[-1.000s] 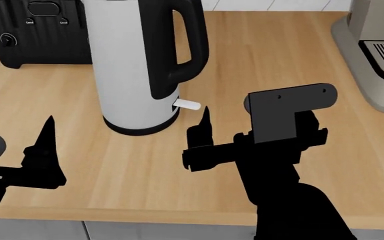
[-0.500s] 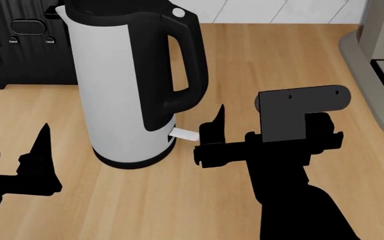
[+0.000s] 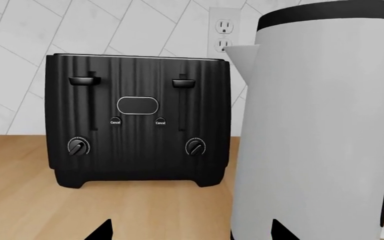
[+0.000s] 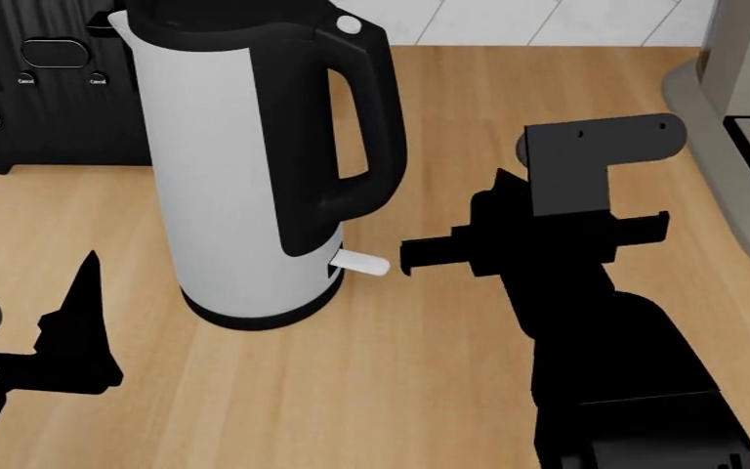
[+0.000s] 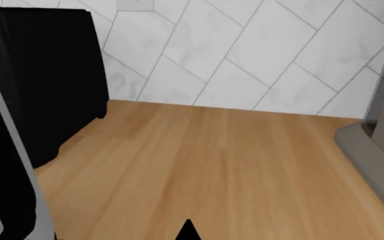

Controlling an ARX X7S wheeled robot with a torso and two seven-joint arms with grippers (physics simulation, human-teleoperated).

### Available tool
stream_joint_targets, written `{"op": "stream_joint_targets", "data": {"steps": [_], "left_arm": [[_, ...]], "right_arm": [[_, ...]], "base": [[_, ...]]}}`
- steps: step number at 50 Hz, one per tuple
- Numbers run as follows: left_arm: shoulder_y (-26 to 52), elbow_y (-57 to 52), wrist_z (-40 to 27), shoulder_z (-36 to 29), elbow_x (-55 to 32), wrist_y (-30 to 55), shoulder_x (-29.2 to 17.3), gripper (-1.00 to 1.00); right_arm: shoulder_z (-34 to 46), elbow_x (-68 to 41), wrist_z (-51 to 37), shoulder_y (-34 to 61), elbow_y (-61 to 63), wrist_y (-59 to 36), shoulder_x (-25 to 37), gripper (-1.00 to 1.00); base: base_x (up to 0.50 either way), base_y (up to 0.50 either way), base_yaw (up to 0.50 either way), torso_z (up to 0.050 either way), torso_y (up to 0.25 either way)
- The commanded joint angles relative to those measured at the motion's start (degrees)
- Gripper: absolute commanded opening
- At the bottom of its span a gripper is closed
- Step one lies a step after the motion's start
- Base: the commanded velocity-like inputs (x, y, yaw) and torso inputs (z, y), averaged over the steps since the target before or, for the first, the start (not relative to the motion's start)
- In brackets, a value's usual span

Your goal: Press down the lever to turn on the electric kettle.

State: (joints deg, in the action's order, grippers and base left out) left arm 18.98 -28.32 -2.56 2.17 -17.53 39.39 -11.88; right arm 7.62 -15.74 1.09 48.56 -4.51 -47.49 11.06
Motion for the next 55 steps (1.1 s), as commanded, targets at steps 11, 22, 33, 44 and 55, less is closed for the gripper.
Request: {"op": "stream_joint_targets", "data": {"steps": [11,22,33,44,55], "left_arm": [[0.8,2.02,-0.56,-0.41,-0.29,-1.03,-0.33,1.0],[2.0,1.18,-1.44,-0.17,-0.83,0.7,-0.95,1.0],[1.72,1.58,-1.55,-0.59,-0.91,-0.28,-1.04,1.0],[2.45,0.53,-2.15,-0.57,-1.91,1.3,-1.17,1.0],[1.74,2.51,-1.89,-1.31,-1.39,-1.47,-0.97,1.0]], "right_arm": [[12.65,2.87,13.42,13.17,-25.16,2.09,1.19,-1.0],[9.97,-1.4,21.59,16.29,-33.37,9.67,1.53,-1.0],[8.88,-4.46,32.36,16.07,-43.24,18.52,1.34,-1.0],[10.24,-5.21,34.91,12.83,-38.59,17.13,2.32,-1.0],[9.06,-7.65,37.4,11.2,-35.51,18.16,2.73,-1.0]], "base": [[0.0,0.0,0.0,0.0,0.0],[0.0,0.0,0.0,0.0,0.0],[0.0,0.0,0.0,0.0,0.0],[0.0,0.0,0.0,0.0,0.0],[0.0,0.0,0.0,0.0,0.0]]}}
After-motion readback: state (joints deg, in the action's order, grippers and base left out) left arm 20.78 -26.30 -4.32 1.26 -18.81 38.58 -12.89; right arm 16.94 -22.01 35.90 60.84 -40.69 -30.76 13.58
